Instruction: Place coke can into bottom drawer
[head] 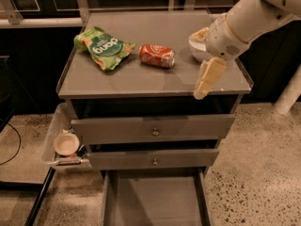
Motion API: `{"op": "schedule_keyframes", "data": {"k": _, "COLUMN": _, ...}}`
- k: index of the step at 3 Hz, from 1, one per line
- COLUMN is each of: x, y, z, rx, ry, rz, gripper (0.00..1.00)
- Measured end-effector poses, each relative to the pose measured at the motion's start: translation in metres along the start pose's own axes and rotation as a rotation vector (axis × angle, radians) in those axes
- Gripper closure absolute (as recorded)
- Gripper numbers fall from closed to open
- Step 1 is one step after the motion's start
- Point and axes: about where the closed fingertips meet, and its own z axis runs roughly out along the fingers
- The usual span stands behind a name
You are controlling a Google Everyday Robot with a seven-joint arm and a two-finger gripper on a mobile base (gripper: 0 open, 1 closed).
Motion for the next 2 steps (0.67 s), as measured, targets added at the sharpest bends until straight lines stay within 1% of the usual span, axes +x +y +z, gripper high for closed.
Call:
{"op": "schedule_keyframes", "data": {"k": 1, "x": -0.0001, "y": -0.0009, "z": 0.0007, "rx": 0.0, "ry": -0.003, "rz": -0.001, "gripper": 0.0}}
{"op": "schedule_keyframes", "data": {"k": 2, "x": -0.0023, "y": -0.0009, "z": -0.0035, "rx": 0.017, "ry": -0.003, "rz": 0.006, "gripper": 0.0}}
